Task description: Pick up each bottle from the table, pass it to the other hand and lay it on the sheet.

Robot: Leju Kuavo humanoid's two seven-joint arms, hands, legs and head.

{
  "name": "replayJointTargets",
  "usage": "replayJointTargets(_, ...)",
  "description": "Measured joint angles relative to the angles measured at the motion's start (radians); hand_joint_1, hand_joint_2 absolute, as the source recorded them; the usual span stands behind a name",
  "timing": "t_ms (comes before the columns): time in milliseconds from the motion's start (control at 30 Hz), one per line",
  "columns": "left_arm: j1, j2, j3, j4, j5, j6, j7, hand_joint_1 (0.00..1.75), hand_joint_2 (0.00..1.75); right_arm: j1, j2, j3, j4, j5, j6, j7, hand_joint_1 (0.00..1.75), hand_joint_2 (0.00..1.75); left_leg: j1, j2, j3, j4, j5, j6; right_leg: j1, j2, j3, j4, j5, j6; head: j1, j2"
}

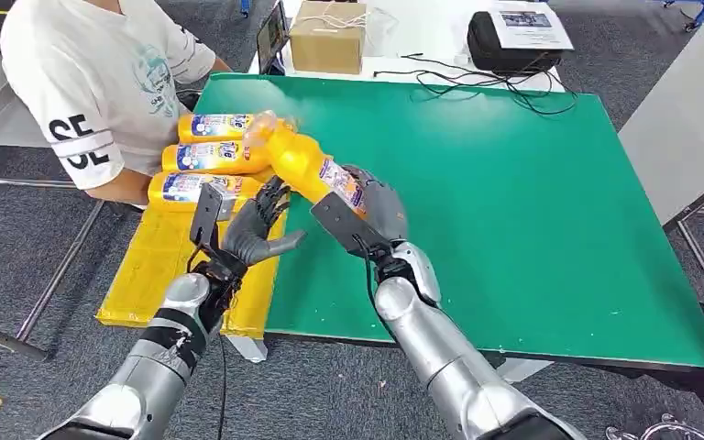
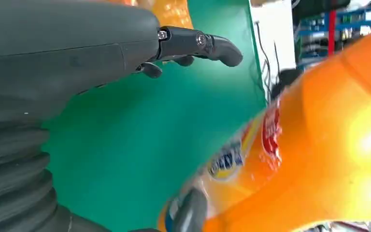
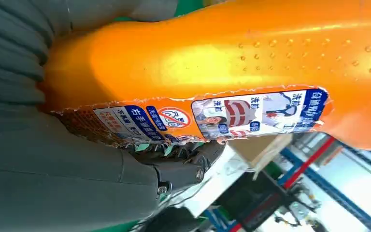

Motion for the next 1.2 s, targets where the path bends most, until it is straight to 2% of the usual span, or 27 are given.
replayJointTargets(267,-0.017,-0.018,-0.019,-0.002,0.126,-0.077,0.034,0.00,1.75,-0.008,0.032,0.046,0.040,0.024,0.001,-0.020,1.75,1.75,0.000,0.000,0.000,0.000,0.000,0.000,0.000,0.000,0.000,0.000,0.000,0.000,0.000,0.000)
replayJointTargets(767,-0.020,-0.015,-0.034,-0.003,0.147,-0.075,0.043,0.00,1.75,-0.007,0.041,0.064,0.084,0.009,0.013,-0.039,1.75,1.75,0.000,0.000,0.000,0.000,0.000,0.000,0.000,0.000,0.000,0.000,0.000,0.000,0.000,0.000)
replayJointTargets(1200,-0.008,-0.006,-0.047,-0.024,0.254,-0.104,0.062,0.00,1.75,0.048,0.036,0.113,0.098,0.042,0.040,-0.066,1.75,1.75,0.000,0.000,-0.001,0.000,0.000,0.000,0.000,0.000,-0.001,0.000,0.000,0.000,0.000,0.000)
